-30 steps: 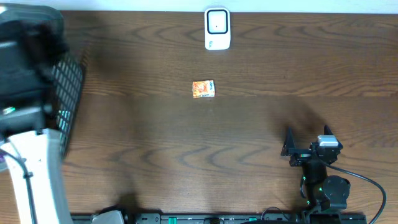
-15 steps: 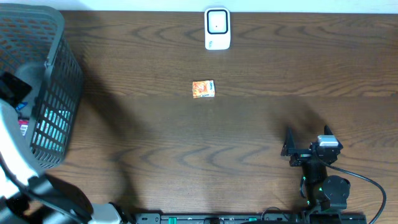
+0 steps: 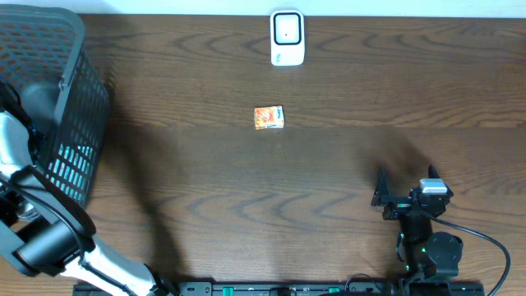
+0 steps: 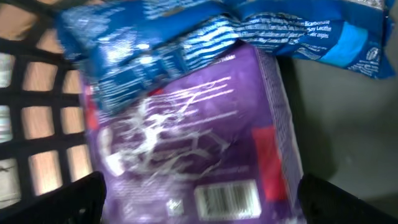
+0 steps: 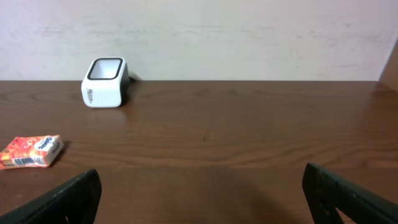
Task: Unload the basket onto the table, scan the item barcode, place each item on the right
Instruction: 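Reach the left gripper into the basket and grasp the purple Carefree pack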
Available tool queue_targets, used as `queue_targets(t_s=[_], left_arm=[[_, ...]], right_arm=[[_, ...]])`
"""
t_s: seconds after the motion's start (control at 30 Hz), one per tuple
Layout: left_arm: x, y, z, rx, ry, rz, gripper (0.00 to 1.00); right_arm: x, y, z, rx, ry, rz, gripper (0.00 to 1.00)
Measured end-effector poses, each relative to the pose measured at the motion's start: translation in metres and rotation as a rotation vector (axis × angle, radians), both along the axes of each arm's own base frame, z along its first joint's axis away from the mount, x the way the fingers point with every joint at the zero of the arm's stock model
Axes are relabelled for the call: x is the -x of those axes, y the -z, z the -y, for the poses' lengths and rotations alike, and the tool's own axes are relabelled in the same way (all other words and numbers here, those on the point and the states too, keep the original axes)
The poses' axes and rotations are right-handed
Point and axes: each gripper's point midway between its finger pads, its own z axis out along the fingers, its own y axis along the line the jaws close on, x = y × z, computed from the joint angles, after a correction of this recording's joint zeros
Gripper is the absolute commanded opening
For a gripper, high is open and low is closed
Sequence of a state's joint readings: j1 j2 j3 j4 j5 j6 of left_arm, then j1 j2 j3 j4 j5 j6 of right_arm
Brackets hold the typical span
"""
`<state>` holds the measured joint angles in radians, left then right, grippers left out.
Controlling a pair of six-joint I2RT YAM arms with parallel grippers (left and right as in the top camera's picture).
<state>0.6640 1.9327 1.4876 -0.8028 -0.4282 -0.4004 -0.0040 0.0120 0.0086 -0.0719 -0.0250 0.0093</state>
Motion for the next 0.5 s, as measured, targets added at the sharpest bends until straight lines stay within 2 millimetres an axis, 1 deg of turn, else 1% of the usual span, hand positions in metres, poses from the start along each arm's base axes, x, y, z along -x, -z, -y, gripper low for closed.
queue_targets(t_s=[0.07,0.1,0.2,0.23,0.27,0.33,0.4,0.43,0.5], left_arm=[[-0.004,0.01,0.0,0.02,0.002,0.007,0.99],[-0.007,0.016,0.001,0.036,0.003,0.014,0.95],[-0.009,0.033,0.005,0.076,-0.003,0.008,0.65],[-0.008,0.036,0.005,0.08,-0.003,0.001,0.59],[-0.008,0.037,0.005,0.079,-0.002,-0.004,0.47],[-0.008,0.036,0.004,0.078,-0.001,-0.002,0.31],[-0.009,0.035,0.003,0.075,-0.003,0.0,0.09],[-0.009,0.033,0.003,0.073,-0.002,-0.002,0.08],[-0.01,0.027,0.002,0.064,0.009,-0.002,0.08]], right_arm=[[0.0,0.0,0.0,0.0,0.0,0.0,0.99],[0.0,0.0,0.0,0.0,0.0,0.0,0.99],[0.0,0.0,0.0,0.0,0.0,0.0,0.99],[0.0,0.0,0.0,0.0,0.0,0.0,0.99],[0.0,0.0,0.0,0.0,0.0,0.0,0.99],[0.0,0.0,0.0,0.0,0.0,0.0,0.99],[0.0,0.0,0.0,0.0,0.0,0.0,0.99],[0.0,0.0,0.0,0.0,0.0,0.0,0.99],[0.0,0.0,0.0,0.0,0.0,0.0,0.99]])
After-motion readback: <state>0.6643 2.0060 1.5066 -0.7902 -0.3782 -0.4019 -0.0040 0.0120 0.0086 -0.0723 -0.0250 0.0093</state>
